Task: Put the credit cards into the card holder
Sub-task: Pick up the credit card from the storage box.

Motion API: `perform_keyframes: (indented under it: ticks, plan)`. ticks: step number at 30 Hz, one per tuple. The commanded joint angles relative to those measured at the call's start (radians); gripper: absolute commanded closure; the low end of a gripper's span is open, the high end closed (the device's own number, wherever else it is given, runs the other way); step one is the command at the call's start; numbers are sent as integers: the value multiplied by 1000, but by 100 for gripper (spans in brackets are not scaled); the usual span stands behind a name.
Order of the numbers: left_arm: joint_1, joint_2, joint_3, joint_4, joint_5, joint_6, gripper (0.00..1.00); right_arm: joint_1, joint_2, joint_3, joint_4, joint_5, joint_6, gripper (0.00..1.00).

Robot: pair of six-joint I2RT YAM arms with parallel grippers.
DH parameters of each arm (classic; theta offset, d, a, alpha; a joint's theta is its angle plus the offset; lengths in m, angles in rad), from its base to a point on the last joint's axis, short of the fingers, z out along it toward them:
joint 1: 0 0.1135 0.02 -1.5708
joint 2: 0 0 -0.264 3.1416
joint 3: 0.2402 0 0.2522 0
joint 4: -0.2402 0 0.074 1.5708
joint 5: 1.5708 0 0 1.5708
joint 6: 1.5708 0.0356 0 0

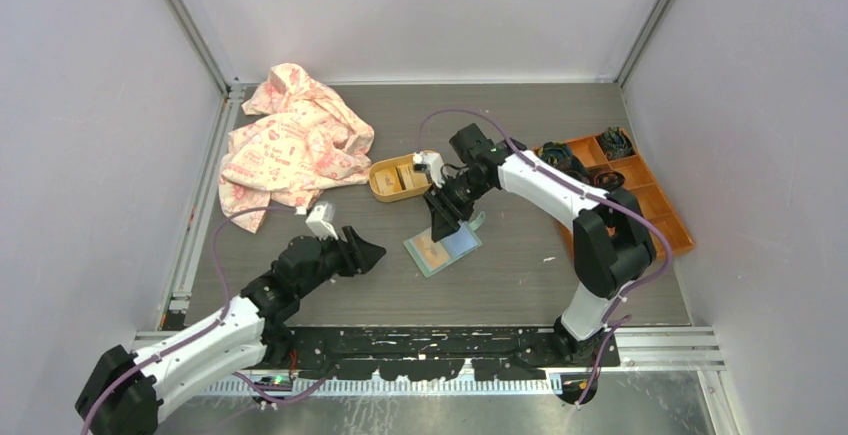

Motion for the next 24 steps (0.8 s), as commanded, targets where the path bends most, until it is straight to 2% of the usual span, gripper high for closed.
perform_keyframes:
  ticks: [1,4,6,7,8,9,11,13,15,18,24]
  plan:
    - [106,19,113,-13,67,55,46,1,-50,145,2,108,-73,47]
    - [216,79,148,23,185,47,46,1,-14,256,14,204,-84,45]
    - [285,126,172,48,268,38,46,-2,13,323,58,251,-65,40]
    - [317,150,183,60,296,35,46,-10,27,350,89,254,-50,31]
    - [345,174,202,70,321,32,46,-22,57,375,128,241,5,9]
    - [372,201,216,80,343,31,46,-46,93,405,164,198,73,2]
    - [419,265,245,102,379,31,46,-104,210,508,185,38,226,1]
    - [467,328,275,120,415,29,47,-143,342,652,131,-88,321,1]
    - [495,396,303,141,443,28,48,-132,400,718,120,-56,304,1]
    - [514,495,347,164,465,34,49,-108,415,685,223,4,325,1]
    - [526,677,445,187,476,35,52,-65,531,754,181,60,354,1]
